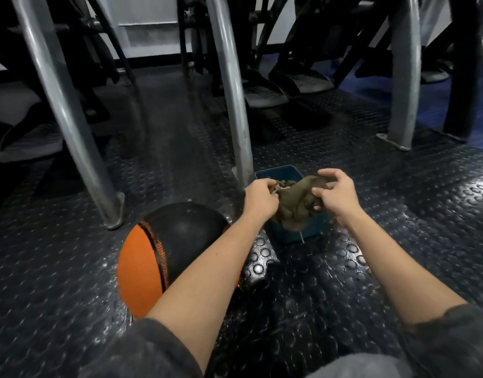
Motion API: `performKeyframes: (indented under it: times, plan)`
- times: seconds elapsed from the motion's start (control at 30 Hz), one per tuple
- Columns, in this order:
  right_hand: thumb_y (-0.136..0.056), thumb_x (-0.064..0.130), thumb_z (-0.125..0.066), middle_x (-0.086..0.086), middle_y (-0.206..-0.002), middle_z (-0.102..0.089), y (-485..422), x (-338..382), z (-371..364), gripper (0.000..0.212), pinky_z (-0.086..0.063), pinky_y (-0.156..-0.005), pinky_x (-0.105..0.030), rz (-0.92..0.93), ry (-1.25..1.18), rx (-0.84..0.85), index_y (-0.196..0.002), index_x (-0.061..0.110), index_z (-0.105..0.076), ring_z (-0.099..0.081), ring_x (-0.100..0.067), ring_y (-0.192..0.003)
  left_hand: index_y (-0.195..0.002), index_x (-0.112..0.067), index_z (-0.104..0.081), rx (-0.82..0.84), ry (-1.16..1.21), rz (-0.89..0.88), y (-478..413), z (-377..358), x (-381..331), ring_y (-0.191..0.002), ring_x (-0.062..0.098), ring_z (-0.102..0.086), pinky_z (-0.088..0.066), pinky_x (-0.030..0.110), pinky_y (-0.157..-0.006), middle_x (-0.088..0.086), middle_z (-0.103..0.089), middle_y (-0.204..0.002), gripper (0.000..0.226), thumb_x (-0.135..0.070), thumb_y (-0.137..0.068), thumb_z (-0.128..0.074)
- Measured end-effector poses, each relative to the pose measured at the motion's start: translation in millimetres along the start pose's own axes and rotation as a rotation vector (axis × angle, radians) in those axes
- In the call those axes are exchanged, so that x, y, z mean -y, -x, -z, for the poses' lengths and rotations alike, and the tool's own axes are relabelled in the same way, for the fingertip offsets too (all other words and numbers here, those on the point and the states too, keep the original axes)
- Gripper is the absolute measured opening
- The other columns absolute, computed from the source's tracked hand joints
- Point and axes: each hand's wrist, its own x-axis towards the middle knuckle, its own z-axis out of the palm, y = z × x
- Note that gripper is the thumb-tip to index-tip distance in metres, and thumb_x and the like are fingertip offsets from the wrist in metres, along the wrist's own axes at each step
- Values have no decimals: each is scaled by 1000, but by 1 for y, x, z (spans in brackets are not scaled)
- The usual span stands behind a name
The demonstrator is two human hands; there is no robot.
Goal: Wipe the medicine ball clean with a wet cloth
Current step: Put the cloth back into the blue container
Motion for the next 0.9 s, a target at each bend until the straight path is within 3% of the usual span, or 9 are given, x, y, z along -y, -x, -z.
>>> performKeyframes:
  times: [0.07,0.17,0.23,0.33,0.4,0.47,0.57,0.73,0.9]
  plan:
    - [-89,-4,-55,-6,-88,-62,-20,-4,-2,26,-54,-49,-21,72,97,-54,-107,12,-63,-60,-17,-72,-132,-7,-53,25,-43,-22,-16,-6,-1,-125,22,-48,-31,19,-101,8,-54,-134,41,-2,-90,-56]
    - [-88,1,-56,-5,-93,-65,-48,-10,-7,23,-56,-81,-41,146,164,-160,-98,18,-68,-64,-26,-87,-142,-9,-40,98,-39,-53,-42,-18,-6,-131,23,-40,-26,18,-102,10,-43,-142,54,-1,-90,-52]
    - [-88,2,-56,-7,-104,-65,-60,-15,-12,27,-51,-92,-45,130,174,-151,-109,15,-67,-63,-28,-100,-148,-11,-29,147,-28,-32,-57,-26,-3,-135,24,-35,-27,23,-106,10,-36,-147,62,-2,-90,-51]
    - [-87,3,-60,-17,-133,-49,-70,-32,-20,45,-40,-106,-41,83,385,18,-131,6,-52,-51,-31,-120,-151,-11,-7,336,-89,35,-68,-42,15,-142,30,-22,-22,32,-112,13,-16,-156,79,-5,-89,-55]
    - [-86,8,-62,-21,-140,-39,-71,-48,-23,54,-36,-108,-38,28,543,115,-137,4,-43,-46,-35,-123,-152,-16,2,529,-264,106,-71,-56,32,-145,33,-4,-13,40,-117,13,6,-158,88,-14,-89,-59]
    - [-89,11,-58,-21,-141,-32,-68,-60,-25,53,-33,-109,-40,6,648,139,-139,6,-40,-42,-38,-125,-152,-17,-9,636,-460,123,-69,-69,45,-144,35,3,-8,45,-118,16,4,-158,81,-28,-90,-59]
    - [-95,22,-50,-14,-142,-38,-57,-74,-27,46,-30,-109,-47,79,901,188,-140,17,-42,-39,-35,-128,-149,-10,-19,593,-480,102,-63,-78,53,-144,34,6,-8,49,-117,17,-3,-157,72,-38,-93,-54]
    - [-101,32,-23,-6,-132,-55,-48,-93,-22,42,-8,-113,-50,144,1178,331,-118,21,-60,-42,-27,-126,-151,-10,-10,541,-585,44,-56,-71,48,-146,27,7,-8,50,-116,10,2,-159,74,-38,-95,-51]
    - [-101,34,-31,-8,-133,-53,-40,-78,-23,40,-23,-110,-45,296,1133,242,-128,15,-55,-41,-28,-127,-152,-12,-7,474,-706,16,-33,-34,38,-146,25,9,0,50,-115,7,7,-159,77,-35,-94,-53]
